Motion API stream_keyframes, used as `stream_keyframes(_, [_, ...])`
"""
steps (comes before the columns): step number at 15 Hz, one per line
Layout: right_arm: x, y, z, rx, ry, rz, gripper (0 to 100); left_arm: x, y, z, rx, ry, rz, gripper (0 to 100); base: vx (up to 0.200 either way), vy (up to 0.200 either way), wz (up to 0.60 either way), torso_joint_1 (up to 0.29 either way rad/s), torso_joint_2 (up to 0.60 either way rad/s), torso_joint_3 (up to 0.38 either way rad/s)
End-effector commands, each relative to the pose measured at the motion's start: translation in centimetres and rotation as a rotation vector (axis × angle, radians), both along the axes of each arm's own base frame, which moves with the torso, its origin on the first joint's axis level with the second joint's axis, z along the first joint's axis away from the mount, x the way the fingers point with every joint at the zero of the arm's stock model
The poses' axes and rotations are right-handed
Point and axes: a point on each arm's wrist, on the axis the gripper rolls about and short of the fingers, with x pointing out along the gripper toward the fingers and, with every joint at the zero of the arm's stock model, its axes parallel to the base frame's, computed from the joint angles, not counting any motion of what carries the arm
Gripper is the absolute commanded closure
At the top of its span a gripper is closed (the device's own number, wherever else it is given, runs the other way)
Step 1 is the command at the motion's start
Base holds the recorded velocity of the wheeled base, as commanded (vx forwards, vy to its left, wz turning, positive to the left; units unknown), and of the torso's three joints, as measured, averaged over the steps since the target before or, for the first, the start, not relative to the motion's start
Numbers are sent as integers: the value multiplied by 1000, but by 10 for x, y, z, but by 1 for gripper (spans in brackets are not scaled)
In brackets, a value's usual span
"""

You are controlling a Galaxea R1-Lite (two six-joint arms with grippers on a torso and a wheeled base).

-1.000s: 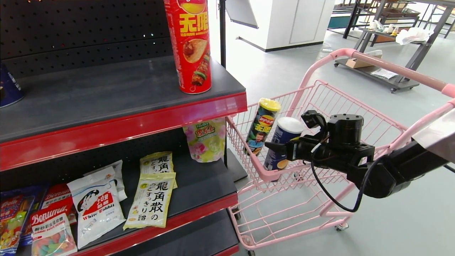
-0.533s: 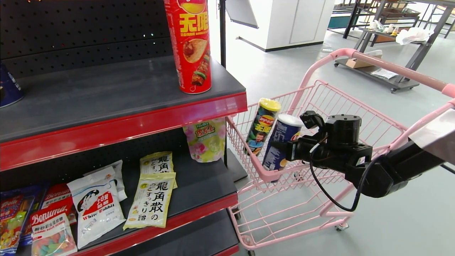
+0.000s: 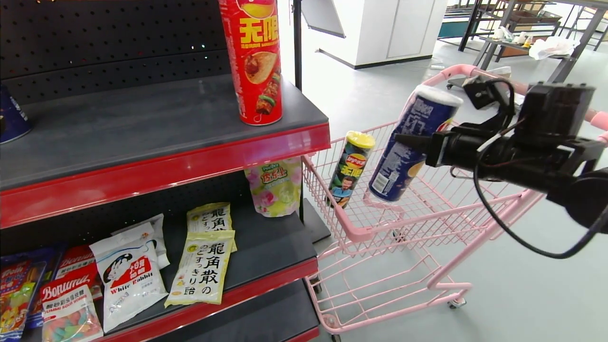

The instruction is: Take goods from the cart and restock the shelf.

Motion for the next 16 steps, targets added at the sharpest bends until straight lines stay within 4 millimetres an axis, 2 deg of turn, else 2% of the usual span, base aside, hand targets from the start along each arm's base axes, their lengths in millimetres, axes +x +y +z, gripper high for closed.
stream_keyframes(1, [-56, -18, 68, 15, -123, -4, 100, 0, 0, 0, -1, 1, 0, 0, 0, 0, 0, 0, 0, 0])
stream_keyframes(2, [-81, -25, 69, -15, -88, -19, 100, 0, 0, 0, -1, 1, 0, 0, 0, 0, 0, 0, 0, 0])
stream_keyframes(4, [-135, -44, 56, -160, -59, -155, 100, 0, 0, 0, -1, 1, 0, 0, 0, 0, 0, 0, 0, 0])
stream_keyframes(5, [-161, -50, 39, -203, -25, -162, 100, 0, 0, 0, -1, 1, 0, 0, 0, 0, 0, 0, 0, 0])
stream_keyframes(6, [-169, -52, 31, -202, -14, -151, 100, 0, 0, 0, -1, 1, 0, 0, 0, 0, 0, 0, 0, 0])
stream_keyframes(7, [-197, -61, 9, -207, -2, -172, 100, 0, 0, 0, -1, 1, -1, 0, 0, 0, 0, 0, 0, 0])
stream_keyframes(9, [-205, -67, 13, -193, -31, -231, 100, 0, 0, 0, 2, 1, -1, 0, 0, 0, 0, 0, 0, 0])
stream_keyframes(16, [-203, -68, 13, -204, -21, -243, 100, 0, 0, 0, 2, 1, -1, 0, 0, 0, 0, 0, 0, 0])
